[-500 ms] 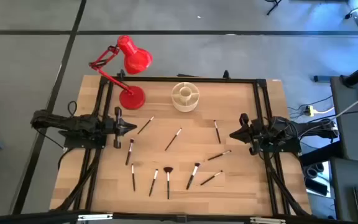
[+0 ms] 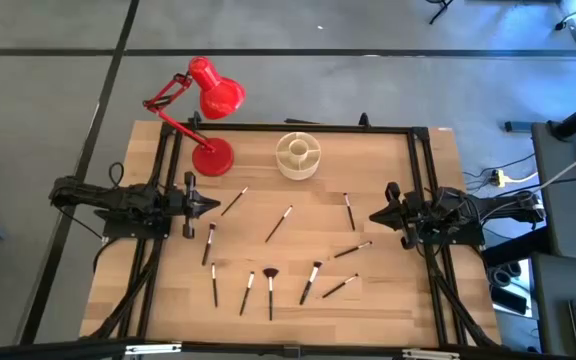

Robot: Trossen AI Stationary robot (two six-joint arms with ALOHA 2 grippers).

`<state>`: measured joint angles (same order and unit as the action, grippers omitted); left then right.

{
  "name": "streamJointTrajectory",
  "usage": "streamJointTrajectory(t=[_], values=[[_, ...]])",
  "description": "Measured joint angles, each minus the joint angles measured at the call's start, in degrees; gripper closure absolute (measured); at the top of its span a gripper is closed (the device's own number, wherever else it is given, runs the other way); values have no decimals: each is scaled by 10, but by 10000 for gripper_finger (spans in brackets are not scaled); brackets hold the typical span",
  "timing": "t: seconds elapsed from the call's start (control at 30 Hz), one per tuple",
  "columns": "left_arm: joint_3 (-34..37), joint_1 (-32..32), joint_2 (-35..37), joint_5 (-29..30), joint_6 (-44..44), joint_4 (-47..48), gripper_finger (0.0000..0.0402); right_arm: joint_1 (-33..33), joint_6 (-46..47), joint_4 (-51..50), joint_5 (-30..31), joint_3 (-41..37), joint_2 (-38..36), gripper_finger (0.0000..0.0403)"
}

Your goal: Put items in baskets/containers

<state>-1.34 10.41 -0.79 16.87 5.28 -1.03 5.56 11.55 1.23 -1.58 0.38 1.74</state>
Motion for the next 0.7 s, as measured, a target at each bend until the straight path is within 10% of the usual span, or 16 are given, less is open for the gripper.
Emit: streamJointTrajectory(t=[0.7], values=[[0,0,0,0,0,0,390,0,0,0,0,0,0,379]])
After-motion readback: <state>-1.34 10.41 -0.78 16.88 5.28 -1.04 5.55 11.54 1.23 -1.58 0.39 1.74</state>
